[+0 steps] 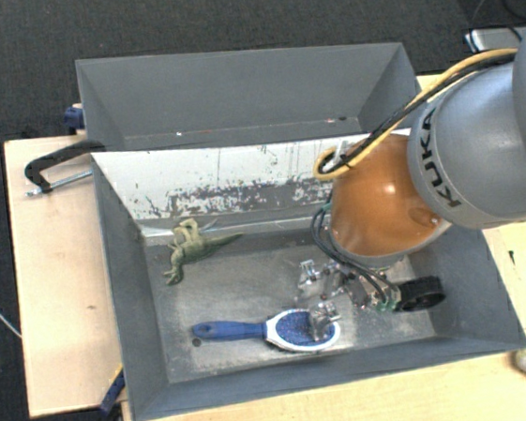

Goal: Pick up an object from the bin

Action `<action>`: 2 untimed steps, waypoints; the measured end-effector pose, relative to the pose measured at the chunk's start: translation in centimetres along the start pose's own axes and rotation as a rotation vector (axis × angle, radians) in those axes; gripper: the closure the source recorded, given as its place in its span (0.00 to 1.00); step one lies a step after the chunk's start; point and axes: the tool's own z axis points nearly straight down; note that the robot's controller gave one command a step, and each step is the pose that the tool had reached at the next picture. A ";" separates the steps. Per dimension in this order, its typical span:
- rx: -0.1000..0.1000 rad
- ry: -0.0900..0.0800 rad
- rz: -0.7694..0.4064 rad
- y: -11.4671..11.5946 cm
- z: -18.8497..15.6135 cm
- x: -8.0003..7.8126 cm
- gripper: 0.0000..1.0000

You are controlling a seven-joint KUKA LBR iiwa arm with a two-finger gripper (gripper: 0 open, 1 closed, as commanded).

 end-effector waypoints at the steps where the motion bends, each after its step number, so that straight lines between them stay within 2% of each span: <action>1: 0.006 -0.029 -0.115 -6.9 -14.2 -0.7 1.00; 2: -0.002 -0.012 0.143 -10.6 -5.4 0.2 1.00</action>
Offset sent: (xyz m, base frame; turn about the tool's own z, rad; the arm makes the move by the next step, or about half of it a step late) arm 0.0200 -0.0637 0.1361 -0.1192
